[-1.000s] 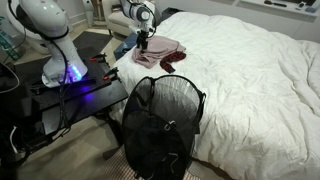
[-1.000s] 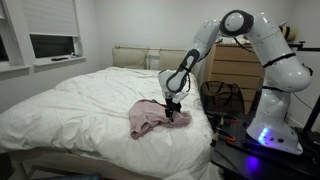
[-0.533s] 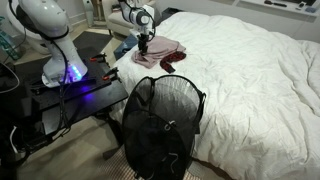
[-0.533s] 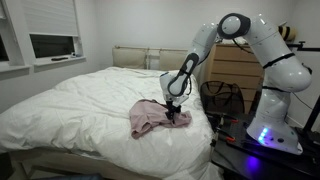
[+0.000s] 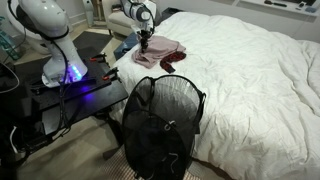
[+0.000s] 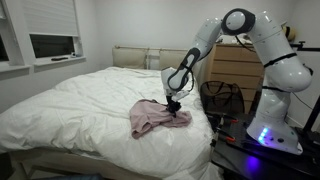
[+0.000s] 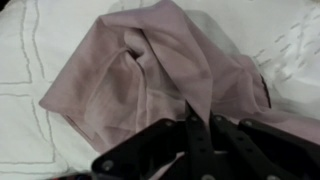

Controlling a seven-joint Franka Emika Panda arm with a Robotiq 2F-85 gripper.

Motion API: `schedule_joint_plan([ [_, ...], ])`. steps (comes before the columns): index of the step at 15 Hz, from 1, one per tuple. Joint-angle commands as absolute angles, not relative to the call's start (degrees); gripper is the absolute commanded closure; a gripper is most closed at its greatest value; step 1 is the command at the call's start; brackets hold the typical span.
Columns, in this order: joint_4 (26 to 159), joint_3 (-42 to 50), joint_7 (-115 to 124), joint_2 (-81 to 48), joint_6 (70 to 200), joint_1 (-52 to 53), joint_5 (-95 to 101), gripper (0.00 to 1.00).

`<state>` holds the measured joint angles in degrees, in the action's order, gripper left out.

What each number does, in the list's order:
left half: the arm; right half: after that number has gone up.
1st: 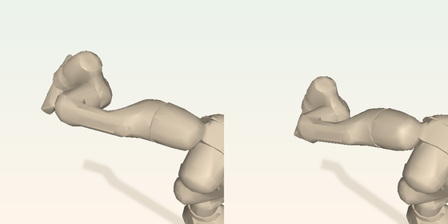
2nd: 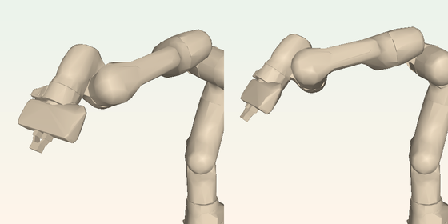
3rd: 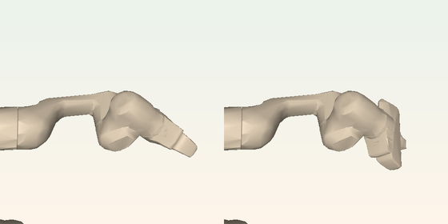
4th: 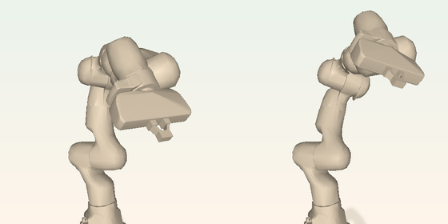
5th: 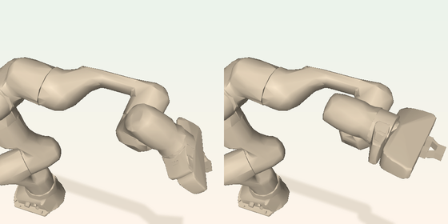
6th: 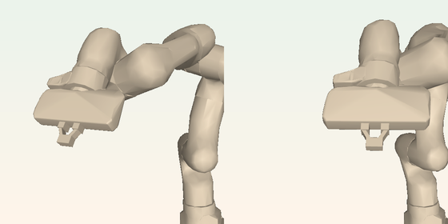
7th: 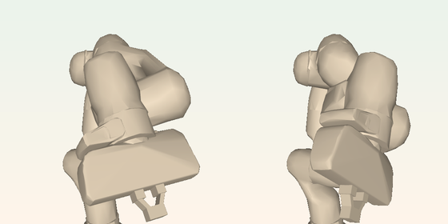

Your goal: Place the pink clothing inside the black bag

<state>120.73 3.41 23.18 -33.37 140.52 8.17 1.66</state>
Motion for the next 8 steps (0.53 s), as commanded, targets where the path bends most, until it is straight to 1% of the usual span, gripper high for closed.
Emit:
schedule_joint_plan([
  [1, 123.65, 4.02, 24.87, -25.53, 133.38, 8.51, 0.34, 1.0],
  [8, 120.79, 4.36, 35.67, -10.8, 115.66, 8.56, 3.68, 0.99],
])
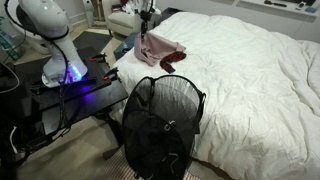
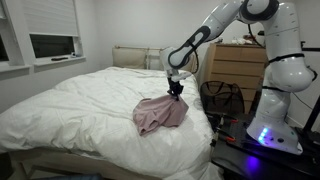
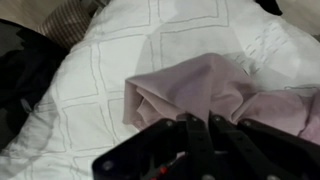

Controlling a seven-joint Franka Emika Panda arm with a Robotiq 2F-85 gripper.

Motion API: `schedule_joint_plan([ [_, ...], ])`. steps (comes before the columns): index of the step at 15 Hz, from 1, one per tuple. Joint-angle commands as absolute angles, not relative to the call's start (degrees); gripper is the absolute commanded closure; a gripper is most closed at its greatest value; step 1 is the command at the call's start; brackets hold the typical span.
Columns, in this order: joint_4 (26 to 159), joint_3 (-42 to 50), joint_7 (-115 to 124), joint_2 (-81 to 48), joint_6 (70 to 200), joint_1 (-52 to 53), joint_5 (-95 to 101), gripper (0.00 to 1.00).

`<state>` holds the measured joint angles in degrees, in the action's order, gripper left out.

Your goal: Place the pink clothing inside the black bag

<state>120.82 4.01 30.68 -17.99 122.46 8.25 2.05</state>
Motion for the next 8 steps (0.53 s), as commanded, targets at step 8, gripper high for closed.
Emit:
schedule_joint_plan([
  [8, 114.78, 2.15, 53.72, 2.26, 107.16, 5.16, 10.9, 0.99],
])
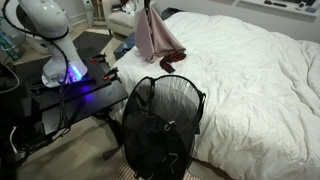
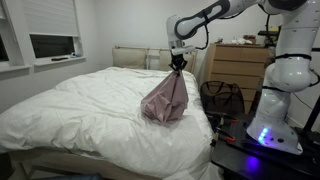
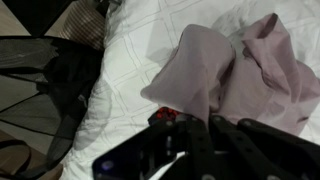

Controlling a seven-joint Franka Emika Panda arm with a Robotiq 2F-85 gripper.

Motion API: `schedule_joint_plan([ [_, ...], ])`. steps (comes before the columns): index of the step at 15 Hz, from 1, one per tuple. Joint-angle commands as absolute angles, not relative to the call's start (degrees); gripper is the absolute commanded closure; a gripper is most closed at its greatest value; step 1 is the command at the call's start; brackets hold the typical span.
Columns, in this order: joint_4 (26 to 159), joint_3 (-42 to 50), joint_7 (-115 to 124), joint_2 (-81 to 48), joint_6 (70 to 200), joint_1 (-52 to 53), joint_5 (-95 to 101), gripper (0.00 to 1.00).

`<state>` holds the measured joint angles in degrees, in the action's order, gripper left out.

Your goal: Place the pink clothing inside the black bag

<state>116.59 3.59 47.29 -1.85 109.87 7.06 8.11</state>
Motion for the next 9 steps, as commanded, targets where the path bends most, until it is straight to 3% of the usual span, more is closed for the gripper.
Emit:
schedule_joint_plan([
  [1, 114.58, 1.94, 56.41, 3.74, 107.54, 4.58, 11.81, 0.99],
  [9, 111.84, 1.3, 71.28, 14.28, 102.19, -2.37, 16.02, 0.99],
])
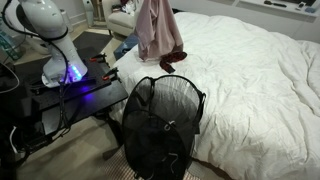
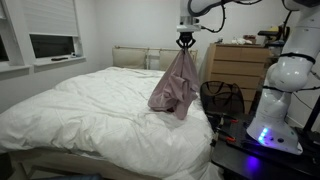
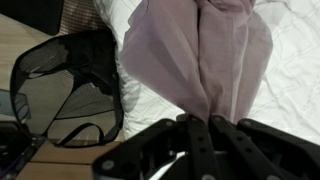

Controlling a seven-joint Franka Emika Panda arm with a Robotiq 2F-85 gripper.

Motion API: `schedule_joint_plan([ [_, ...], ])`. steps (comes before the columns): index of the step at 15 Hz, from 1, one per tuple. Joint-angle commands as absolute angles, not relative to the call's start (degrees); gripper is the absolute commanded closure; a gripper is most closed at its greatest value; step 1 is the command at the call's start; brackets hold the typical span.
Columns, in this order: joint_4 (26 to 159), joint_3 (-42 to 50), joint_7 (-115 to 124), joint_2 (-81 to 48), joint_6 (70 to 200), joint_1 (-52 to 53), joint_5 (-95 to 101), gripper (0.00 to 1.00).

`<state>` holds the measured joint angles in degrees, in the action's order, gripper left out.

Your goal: Place the pink clothing inside the black bag

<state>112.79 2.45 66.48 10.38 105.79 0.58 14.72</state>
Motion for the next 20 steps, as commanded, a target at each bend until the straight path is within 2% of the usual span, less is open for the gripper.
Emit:
schedule_joint_plan([
  [1, 111.81, 1.44, 72.73, 15.7, 101.39, -3.47, 16.01, 0.99],
  [10, 108.95, 5.52, 82.33, 22.02, 95.03, -13.6, 14.13, 0.99],
  [20, 110.26, 14.17, 94.35, 23.7, 98.16, -24.18, 14.85, 0.99],
])
